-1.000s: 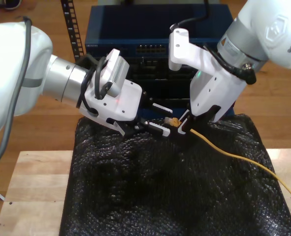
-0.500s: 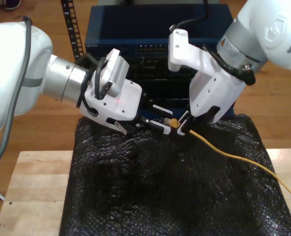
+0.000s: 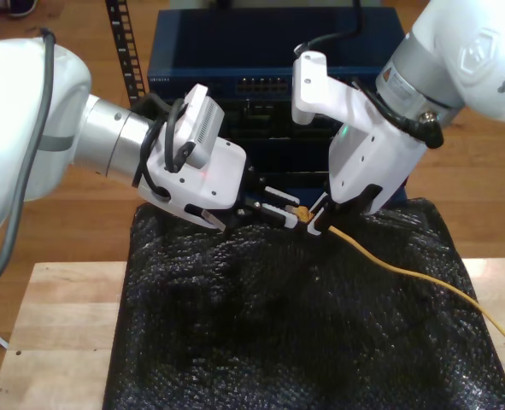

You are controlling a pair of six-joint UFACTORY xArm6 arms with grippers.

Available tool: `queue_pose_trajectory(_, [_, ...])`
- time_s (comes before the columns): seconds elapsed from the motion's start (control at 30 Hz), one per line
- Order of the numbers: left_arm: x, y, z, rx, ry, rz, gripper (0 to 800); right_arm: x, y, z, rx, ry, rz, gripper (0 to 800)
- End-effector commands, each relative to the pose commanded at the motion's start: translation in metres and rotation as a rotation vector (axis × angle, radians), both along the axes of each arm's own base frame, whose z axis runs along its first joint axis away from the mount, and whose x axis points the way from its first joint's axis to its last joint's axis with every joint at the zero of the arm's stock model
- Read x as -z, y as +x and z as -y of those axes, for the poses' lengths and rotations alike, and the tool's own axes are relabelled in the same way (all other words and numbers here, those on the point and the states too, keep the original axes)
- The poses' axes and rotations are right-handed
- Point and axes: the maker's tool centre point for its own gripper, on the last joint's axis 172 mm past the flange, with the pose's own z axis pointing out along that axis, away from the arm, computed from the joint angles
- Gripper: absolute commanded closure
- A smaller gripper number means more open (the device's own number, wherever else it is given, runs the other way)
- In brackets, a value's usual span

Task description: Grab the cable and plug it in

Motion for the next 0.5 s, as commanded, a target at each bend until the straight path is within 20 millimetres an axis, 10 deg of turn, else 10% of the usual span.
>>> queue_pose_trajectory(0.23, [-0.0009, -0.0014, 0.0006, 0.004, -0.004, -0.004, 785, 0.0007, -0.0008, -0.0002, -0.002, 0.001, -0.003, 699])
queue_pose_trajectory(0.4, [-0.0001, -0.0004, 0.0001, 0.001, 0.000, -0.002, 786, -0.0010, -0.0014, -0.0026, -0.002, 0.011, -0.005, 272])
queue_pose_trajectory(0.5, [-0.0010, 0.0011, -0.0001, -0.001, 0.001, 0.004, 784, -0.0019, -0.0004, -0.0018, 0.001, 0.013, -0.002, 221])
